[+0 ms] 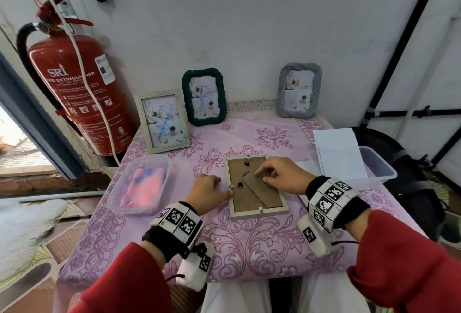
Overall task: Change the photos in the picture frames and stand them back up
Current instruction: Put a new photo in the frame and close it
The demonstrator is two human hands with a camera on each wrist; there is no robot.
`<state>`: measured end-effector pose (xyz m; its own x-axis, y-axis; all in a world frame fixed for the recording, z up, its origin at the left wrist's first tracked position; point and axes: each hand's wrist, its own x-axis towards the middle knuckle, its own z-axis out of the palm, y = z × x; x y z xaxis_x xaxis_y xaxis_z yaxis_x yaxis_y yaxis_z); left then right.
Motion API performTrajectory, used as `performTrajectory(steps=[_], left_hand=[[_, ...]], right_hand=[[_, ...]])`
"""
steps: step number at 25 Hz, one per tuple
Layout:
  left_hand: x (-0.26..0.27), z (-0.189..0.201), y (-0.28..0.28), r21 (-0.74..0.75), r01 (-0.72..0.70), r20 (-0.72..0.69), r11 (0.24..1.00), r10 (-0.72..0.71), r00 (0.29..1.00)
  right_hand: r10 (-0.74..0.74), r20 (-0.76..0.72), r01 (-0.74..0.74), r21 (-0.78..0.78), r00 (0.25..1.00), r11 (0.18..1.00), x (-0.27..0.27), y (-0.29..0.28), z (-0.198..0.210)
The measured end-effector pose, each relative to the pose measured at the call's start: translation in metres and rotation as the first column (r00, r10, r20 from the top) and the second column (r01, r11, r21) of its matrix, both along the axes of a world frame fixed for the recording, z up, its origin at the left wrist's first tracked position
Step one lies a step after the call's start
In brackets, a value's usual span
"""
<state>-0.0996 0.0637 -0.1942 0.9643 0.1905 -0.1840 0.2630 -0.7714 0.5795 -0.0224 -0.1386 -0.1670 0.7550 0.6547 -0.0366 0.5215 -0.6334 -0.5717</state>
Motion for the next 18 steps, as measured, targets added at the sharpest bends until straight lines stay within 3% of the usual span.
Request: performTrajectory(steps=[3,8,12,15,18], left_hand=[[0.001,-0.005,-0.005,0.038,0.006,0.007,0.999,-0.006,1.0],[-0.002,0.001,-0.017,-0.268,-0.065,0.14,0.961,0.106,0.984],[-0.006,0.012,-0.024,-0.622,-0.09,0.114,0.778,0.204,0.972],[-0.007,0.027,-0.026,-0.779,-0.06,0.097,0.624,0.214,0.972],[-0.009,0.035,-0.033,-0.782,0.013,0.163,0.623,0.185,0.969]], right_hand=[[-0.028,-0.033,0.027,-0.033,0.999,0.999,0.0,0.002,-0.002],[-0.038,-0.028,0.037,-0.011,0.999,0.999,-0.005,0.005,-0.004],[-0.068,-0.02,0.069,0.058,0.997,0.996,-0.011,0.007,0.0],[-0.109,-0.012,0.11,0.176,0.994,0.978,-0.012,0.01,0.008],[-0.16,0.022,0.148,0.266,0.987,0.952,-0.012,0.014,0.02]])
